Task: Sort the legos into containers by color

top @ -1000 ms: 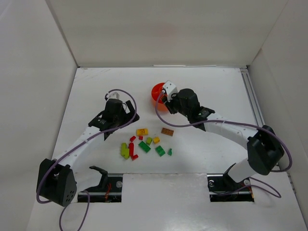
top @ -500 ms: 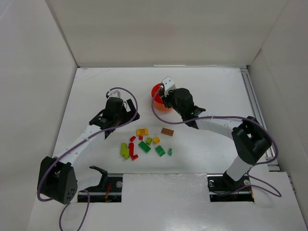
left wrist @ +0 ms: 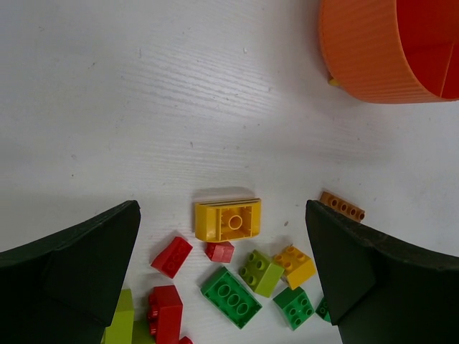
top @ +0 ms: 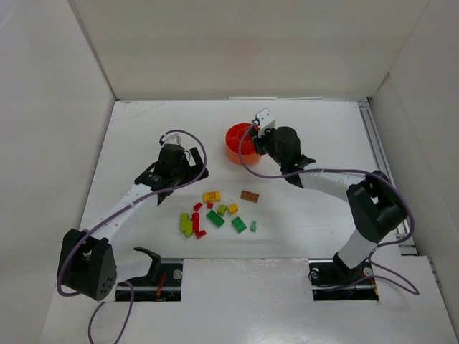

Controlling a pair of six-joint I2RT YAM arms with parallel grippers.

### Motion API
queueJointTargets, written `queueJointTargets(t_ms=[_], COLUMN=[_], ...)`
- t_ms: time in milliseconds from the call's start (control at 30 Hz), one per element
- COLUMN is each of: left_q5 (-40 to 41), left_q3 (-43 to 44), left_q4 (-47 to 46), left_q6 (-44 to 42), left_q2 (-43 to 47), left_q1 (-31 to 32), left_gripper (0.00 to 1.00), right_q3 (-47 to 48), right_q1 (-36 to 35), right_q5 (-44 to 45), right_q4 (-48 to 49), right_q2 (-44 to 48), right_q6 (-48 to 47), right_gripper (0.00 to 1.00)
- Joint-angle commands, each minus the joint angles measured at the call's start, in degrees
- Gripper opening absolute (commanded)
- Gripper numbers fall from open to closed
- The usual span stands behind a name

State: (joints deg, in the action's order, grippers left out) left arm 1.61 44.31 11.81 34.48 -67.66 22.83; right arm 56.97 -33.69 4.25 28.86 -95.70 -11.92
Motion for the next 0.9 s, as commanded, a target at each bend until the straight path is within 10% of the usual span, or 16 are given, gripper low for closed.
queueJointTargets(t_ms=[0,867], left_q5=[0.2,0.2], left_q3=[2.5,2.5], left_q4=[-1.6,-1.1], left_q6=[-1.1,-1.1], left_q2=[-0.1,0.4], left_q1=[0.3,0.3], left_gripper=[0.99,0.99], right_q3=[-0.7,-4.1], right_q1=[0.7,2.3], right_q5=[-7.6,-8.7], right_q4=[5.9,11.7], right_q2=[0.3,-4.8], right_q6=[-1.1,1.6], right_gripper=[0.32,0.48])
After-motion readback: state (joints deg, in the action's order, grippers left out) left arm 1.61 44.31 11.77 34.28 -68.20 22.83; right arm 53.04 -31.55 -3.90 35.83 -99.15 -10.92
